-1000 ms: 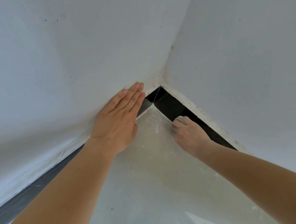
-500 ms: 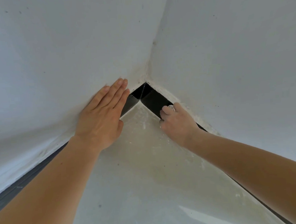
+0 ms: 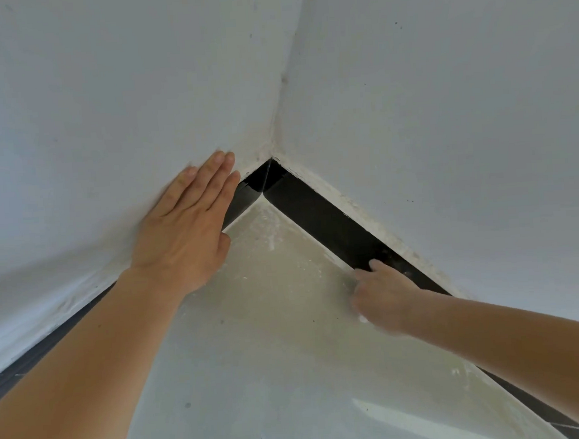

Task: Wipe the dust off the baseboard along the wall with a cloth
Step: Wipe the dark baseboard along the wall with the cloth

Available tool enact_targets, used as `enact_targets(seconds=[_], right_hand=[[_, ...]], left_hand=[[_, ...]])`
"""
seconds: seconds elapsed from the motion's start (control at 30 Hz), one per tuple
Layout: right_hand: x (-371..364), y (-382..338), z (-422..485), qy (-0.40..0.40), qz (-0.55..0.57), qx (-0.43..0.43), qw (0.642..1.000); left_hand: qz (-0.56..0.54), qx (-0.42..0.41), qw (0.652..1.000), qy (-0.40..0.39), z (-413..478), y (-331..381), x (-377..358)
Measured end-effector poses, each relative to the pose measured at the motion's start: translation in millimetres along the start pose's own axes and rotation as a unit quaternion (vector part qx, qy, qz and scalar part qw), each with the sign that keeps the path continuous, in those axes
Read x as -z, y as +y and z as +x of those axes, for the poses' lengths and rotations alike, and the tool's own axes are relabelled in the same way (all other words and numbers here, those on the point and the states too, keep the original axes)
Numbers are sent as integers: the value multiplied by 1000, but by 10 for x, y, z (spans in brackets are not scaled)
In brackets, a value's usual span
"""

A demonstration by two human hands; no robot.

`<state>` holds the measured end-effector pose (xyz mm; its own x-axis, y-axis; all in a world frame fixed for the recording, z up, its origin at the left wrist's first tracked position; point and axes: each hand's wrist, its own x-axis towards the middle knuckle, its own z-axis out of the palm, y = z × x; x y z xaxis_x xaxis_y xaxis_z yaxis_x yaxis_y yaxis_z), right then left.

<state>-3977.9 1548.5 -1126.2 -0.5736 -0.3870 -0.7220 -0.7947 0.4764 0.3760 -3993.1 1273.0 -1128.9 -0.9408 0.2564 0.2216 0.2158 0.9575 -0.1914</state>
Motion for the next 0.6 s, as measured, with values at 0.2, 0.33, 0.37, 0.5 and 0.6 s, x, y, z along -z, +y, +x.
enact_targets(seconds=[0.2,0.33,0.37,0.5,0.6], right_hand=[[642,44,610,227,-60,-35,971],[766,130,967,232,-88,-87,965],[750,134,964,233,-98,-101,962],[484,141,795,213,-123,-98,964],[317,116,604,181,-113,-85,973]], left_hand=[[11,0,1000,1,-5,-5,-21],[29,4,1000,3,-19,7,-38],[29,3,1000,6,-19,6,-38],[24,7,1000,6,-19,10,-23],[36,1,999,10,-30,20,-18]])
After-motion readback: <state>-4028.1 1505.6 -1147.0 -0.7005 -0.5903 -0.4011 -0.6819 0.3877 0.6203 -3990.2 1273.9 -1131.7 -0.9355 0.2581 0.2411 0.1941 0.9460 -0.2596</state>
